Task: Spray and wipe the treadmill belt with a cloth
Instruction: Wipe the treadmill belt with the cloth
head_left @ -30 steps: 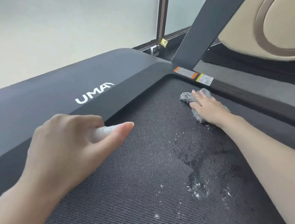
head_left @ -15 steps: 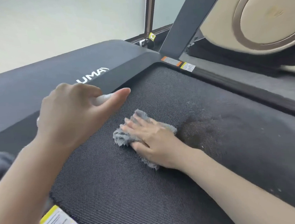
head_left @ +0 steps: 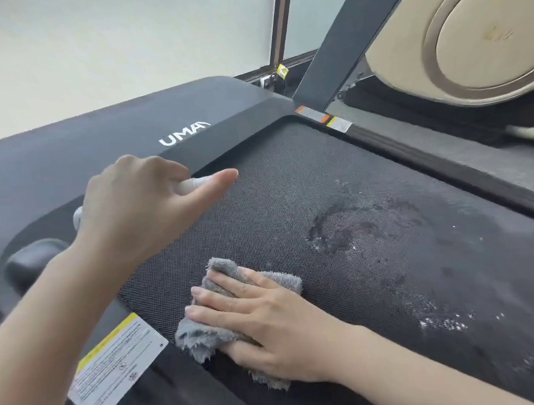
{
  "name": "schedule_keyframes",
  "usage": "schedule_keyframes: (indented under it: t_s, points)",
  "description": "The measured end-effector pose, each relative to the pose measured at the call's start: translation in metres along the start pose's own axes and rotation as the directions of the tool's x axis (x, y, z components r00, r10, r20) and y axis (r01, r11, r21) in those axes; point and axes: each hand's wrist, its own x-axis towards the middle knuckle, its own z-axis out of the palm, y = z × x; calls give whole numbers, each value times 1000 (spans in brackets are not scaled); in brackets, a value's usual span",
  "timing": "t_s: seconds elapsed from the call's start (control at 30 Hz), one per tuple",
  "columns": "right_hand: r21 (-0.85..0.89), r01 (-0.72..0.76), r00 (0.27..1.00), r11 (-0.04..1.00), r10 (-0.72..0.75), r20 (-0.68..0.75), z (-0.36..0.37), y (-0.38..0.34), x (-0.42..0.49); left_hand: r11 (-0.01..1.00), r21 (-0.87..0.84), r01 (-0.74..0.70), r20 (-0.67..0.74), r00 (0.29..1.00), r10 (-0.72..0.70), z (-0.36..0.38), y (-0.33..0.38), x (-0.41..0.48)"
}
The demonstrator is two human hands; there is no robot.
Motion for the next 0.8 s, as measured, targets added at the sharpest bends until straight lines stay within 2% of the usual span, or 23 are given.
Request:
schedule_keyframes:
  t_s: [0.1, 0.47, 0.63, 0.8]
  points:
    - [-50, 15, 999, 999, -16, -29, 2, 2, -3, 1000, 2, -1, -10, 1000, 1, 0, 6, -1]
    - [-172, -152, 988, 973, 152, -11, -15, 55, 8, 998, 55, 42, 27, 999, -44, 10, 6, -13]
    - [-164, -264, 964, 951, 265, -16, -33, 96, 18, 995, 61, 74, 14, 997, -75, 13, 8, -10]
    - [-112, -422, 906, 900, 418, -62, -52, 141, 14, 992, 81, 96, 78, 992, -102, 25, 14, -12]
